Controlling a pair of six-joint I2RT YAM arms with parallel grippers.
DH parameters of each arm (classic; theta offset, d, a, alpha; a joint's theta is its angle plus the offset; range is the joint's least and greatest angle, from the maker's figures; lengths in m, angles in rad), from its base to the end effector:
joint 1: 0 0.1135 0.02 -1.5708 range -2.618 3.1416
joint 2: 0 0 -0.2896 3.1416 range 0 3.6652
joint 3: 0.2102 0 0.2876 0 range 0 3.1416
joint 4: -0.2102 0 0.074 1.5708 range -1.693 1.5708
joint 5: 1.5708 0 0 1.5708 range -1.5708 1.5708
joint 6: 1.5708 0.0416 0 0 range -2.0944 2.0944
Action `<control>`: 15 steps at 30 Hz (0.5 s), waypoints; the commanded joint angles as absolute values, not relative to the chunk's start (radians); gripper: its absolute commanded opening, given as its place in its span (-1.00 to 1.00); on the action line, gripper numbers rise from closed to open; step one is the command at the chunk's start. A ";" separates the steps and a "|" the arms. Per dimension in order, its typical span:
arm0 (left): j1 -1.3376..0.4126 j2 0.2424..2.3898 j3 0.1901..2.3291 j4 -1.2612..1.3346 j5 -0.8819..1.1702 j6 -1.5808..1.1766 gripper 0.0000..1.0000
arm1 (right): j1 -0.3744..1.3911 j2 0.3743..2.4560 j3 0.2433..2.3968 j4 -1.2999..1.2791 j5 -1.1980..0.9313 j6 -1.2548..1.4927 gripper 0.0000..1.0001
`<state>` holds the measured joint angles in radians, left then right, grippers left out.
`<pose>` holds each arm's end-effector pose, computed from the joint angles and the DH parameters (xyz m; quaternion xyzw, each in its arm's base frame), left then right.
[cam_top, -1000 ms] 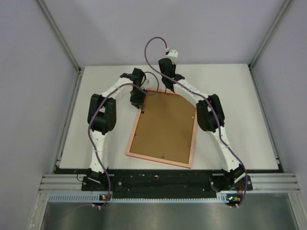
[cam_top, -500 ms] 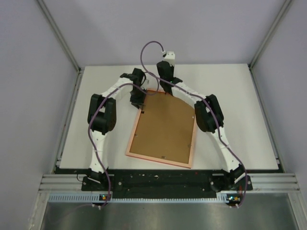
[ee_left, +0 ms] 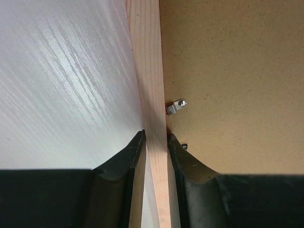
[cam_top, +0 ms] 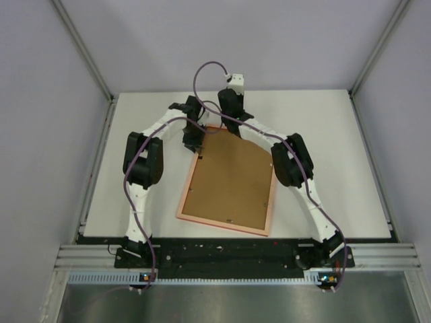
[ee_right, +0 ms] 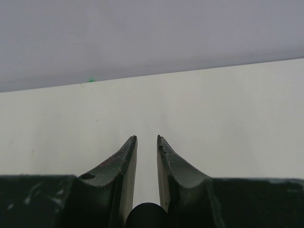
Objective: Take the photo out of the frame
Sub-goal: Release the photo frame item from the photo frame.
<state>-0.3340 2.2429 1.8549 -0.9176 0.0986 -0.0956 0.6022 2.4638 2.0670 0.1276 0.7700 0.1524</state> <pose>0.4839 -0.1723 0.1779 0.1242 0.9822 -0.0759 0.1186 0.5342 0.3320 0.2141 0.0574 0.7695 -0.0709 0.6321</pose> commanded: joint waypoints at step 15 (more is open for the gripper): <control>-0.327 2.224 1.839 -0.914 0.009 -0.097 -0.60 | 0.607 2.402 2.048 0.140 0.877 0.075 -1.00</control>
<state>-0.3363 2.2429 1.8549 -0.9173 0.0887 -0.1055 0.6086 2.4599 2.0487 0.1493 0.8352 0.1066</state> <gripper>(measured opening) 0.264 0.224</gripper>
